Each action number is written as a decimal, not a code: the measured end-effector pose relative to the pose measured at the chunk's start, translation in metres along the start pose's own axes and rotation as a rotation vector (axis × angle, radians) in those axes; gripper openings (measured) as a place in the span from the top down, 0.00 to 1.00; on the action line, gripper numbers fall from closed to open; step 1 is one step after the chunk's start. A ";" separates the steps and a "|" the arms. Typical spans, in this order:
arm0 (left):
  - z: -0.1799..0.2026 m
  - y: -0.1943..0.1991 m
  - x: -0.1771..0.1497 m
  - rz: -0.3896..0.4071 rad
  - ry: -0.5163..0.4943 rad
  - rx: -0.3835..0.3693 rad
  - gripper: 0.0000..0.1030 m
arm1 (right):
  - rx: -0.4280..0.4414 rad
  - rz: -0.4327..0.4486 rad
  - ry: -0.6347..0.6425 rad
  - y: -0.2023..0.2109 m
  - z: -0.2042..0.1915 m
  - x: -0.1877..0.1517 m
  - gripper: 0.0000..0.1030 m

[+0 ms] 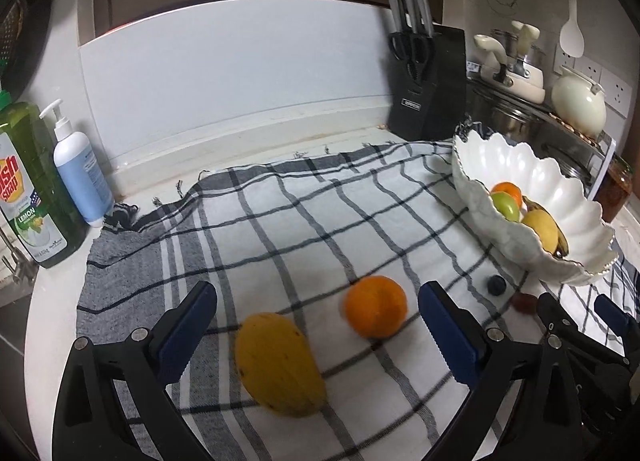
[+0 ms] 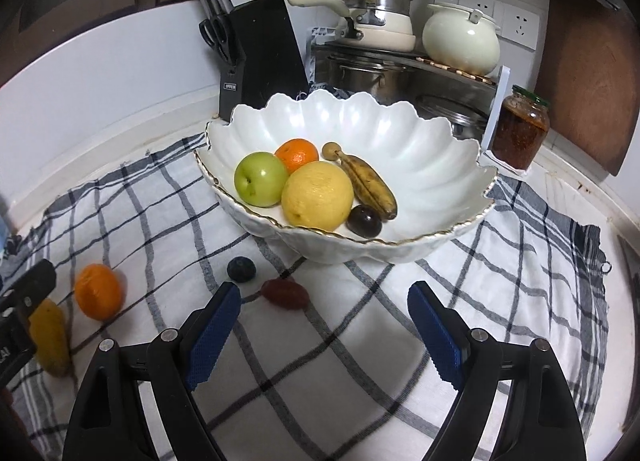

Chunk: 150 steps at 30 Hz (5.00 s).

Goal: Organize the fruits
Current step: 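Move both open grippers back toward the small fruits on the towel, then close the right gripper on the dark red date, then close the left gripper on the blueberry while the right gripper holds the date, then carry the blueberry and date over the white bowl with both grippers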

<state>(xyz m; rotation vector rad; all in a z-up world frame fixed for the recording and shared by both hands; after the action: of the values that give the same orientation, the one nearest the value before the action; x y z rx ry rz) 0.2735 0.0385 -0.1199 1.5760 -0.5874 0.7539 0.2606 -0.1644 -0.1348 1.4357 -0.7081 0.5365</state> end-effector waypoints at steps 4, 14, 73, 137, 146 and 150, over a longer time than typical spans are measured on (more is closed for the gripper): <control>-0.006 -0.005 0.000 0.008 0.019 0.009 0.01 | -0.008 -0.011 0.008 -0.010 -0.005 0.002 0.16; -0.012 -0.005 0.001 0.025 0.035 0.021 0.01 | -0.022 -0.071 -0.001 -0.034 -0.007 -0.001 0.27; 0.146 -0.008 -0.009 -0.089 -0.276 -0.292 0.30 | 0.030 -0.003 -0.147 0.023 0.094 0.003 0.67; 0.161 0.051 0.031 -0.015 -0.261 -0.294 0.79 | 0.027 0.119 -0.190 0.075 0.125 0.035 0.67; 0.174 0.047 0.044 -0.008 -0.258 -0.299 0.79 | 0.033 0.146 -0.165 0.072 0.131 0.056 0.67; 0.179 0.039 0.054 -0.004 -0.257 -0.299 0.79 | 0.035 0.155 -0.148 0.064 0.133 0.069 0.67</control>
<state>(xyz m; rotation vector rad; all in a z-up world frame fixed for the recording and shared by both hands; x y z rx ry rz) 0.3042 -0.1417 -0.0639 1.4026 -0.8428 0.4379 0.2476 -0.2971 -0.0413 1.4713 -0.9381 0.5686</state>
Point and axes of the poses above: each gripper's, at about its wrist camera, not at the fingertips, and y roughly against the way its jaws point, z to its right, x to its top, the point moved 6 cm from there along -y, roughly the way its jaws point, and after that the axes turned 5 degrees about x, right-handed, at the moved point
